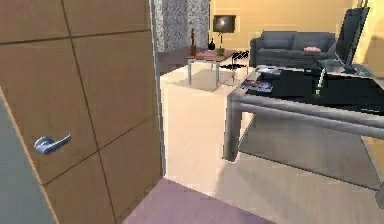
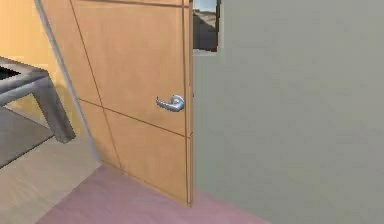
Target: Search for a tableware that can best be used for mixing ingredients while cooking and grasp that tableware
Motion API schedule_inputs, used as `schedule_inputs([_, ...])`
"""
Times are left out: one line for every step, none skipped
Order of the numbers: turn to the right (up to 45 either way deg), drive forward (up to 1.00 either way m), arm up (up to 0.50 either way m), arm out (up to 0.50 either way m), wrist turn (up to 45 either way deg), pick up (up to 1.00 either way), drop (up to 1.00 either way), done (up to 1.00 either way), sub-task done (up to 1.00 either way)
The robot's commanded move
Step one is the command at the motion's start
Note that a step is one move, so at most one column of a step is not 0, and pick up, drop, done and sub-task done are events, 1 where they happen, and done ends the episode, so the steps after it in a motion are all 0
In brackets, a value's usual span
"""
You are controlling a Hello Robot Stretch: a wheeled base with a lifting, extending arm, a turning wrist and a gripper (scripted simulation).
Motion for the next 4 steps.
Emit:
schedule_inputs([0.0,1.0,0.0,0.0,0.0,0.0,0.0,0.0,0.0])
schedule_inputs([-6.0,0.0,0.0,0.0,0.0,0.0,0.0,0.0,0.0])
schedule_inputs([0.0,0.75,0.0,0.0,0.0,0.0,0.0,0.0,0.0])
schedule_inputs([-3.0,0.0,0.0,0.0,0.0,0.0,0.0,0.0,0.0])
